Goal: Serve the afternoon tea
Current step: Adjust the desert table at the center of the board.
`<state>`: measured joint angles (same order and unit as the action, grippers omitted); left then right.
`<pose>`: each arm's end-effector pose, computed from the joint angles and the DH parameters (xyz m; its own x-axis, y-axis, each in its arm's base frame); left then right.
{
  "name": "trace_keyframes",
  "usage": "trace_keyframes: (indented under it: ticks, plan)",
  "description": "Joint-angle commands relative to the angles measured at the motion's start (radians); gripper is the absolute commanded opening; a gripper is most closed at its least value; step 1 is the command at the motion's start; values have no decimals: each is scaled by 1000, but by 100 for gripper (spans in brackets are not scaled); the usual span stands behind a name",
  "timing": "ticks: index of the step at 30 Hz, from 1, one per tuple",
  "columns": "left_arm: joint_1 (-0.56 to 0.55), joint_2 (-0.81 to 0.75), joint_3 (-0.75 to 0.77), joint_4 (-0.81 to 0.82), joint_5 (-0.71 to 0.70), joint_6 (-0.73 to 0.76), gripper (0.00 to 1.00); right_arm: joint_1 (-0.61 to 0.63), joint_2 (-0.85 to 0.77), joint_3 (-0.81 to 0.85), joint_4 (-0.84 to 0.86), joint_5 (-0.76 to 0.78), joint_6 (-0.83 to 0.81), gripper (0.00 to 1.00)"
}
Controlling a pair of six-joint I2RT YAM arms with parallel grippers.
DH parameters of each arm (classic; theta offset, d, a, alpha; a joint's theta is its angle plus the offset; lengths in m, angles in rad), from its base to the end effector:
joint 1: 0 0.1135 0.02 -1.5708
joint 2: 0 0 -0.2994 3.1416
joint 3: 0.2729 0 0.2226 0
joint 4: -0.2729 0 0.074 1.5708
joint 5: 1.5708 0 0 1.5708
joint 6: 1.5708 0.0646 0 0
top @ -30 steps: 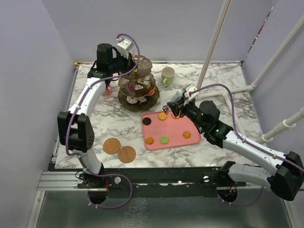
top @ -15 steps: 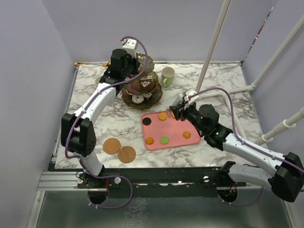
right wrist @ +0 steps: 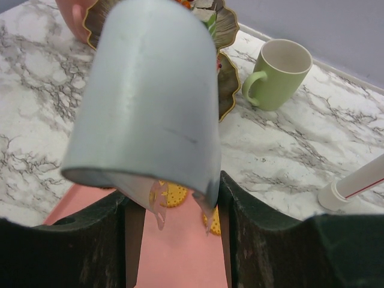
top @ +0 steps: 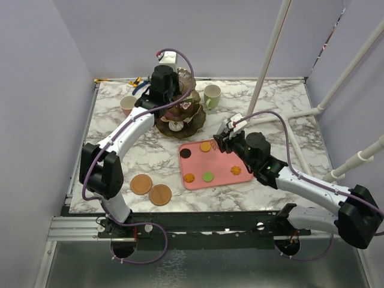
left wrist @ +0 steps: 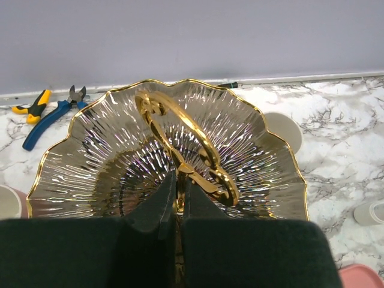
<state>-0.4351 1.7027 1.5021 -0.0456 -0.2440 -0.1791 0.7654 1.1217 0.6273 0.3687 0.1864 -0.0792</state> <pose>0.3820 -0.1603 0.3931 -0.2525 -0.0733 -0.9648 0.1540 0.9814 -0.1148 0.1839 0.1601 0.3171 -0.0467 -0.1527 -0.9872 -0.5537 0.8265 -0.1016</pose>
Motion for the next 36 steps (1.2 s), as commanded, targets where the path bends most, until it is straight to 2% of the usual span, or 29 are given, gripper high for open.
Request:
trace_keyframes:
  ticks: [1,4,6,7,10,13,16,21,25,31,36]
  plan:
    - [-15,-43,42,15,-62,-56,11,-3,39,-17,98,66,-2,47]
    - [-14,-56,51,-20,-35,-51,36,-3,58,-18,112,73,1,47]
    - [-13,-66,59,-57,6,-39,58,-3,66,-18,113,83,2,47]
    - [-10,-72,63,-75,41,-29,65,-3,68,-18,113,92,2,48]
    - [8,-98,49,-118,125,2,83,-5,69,-26,114,115,2,49]
    - [30,-125,19,-138,186,42,92,-6,66,-40,123,129,4,49]
    - [79,-121,19,-169,318,61,93,-13,67,-48,130,137,15,49]
    - [184,-37,120,-277,624,124,84,-20,35,-62,114,142,24,49]
    - [222,27,188,-349,795,213,82,-25,9,-73,101,142,26,49]
    - [225,113,291,-415,861,297,69,-31,0,-81,91,163,40,50]
    - [225,162,346,-417,898,322,63,-42,-22,-103,90,183,49,49]
